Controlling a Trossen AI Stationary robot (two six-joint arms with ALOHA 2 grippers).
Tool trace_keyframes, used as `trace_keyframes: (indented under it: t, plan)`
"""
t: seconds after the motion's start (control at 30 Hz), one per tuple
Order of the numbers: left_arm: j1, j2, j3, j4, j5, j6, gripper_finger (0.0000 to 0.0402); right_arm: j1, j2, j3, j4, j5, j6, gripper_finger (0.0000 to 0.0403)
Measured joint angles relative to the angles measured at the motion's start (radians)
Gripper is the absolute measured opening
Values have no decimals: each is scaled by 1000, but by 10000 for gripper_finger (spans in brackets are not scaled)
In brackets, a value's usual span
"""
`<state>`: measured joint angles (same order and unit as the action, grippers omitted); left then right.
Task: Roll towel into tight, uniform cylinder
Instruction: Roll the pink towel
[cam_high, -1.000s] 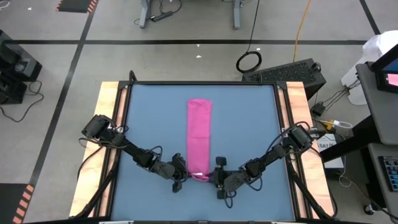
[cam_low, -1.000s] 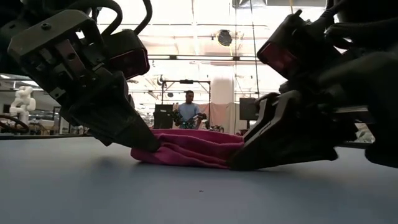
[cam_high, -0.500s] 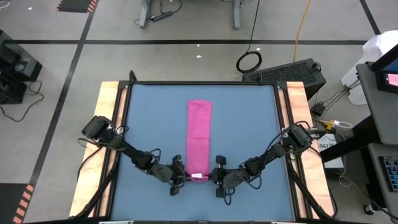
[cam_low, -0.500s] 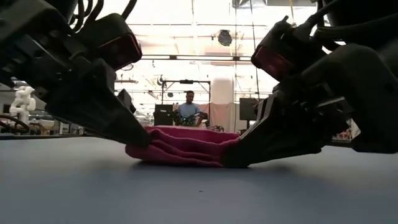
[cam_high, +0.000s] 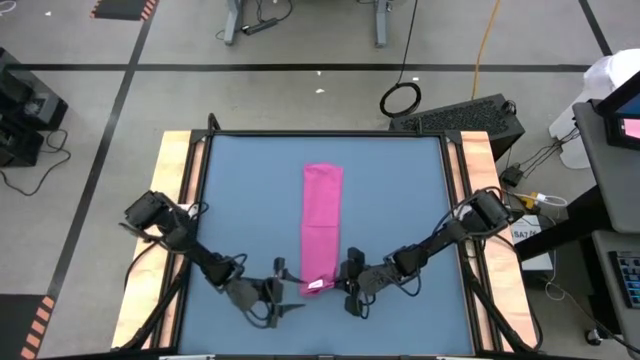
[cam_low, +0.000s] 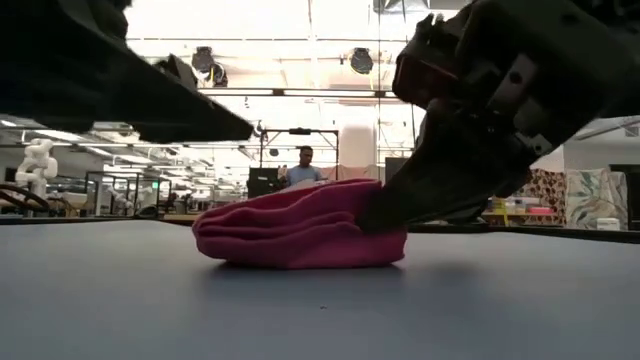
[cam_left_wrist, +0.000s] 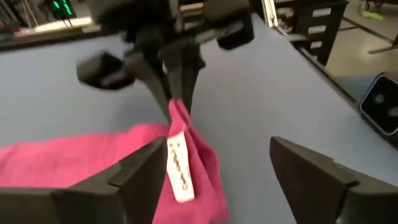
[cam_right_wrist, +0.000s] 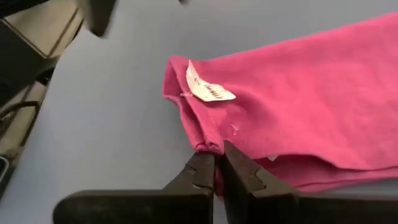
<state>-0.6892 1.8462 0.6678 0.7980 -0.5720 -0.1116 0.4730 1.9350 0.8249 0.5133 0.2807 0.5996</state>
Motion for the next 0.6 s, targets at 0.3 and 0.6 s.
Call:
trace_keyframes:
  t: [0.3,0.6]
  plan:
    - [-26,43,6,7,-66,13,307,-42,0,1,2,-54,42,4]
    - [-25,134,62,7,-114,20,307,-46,-1,1,-11,-53,74,4]
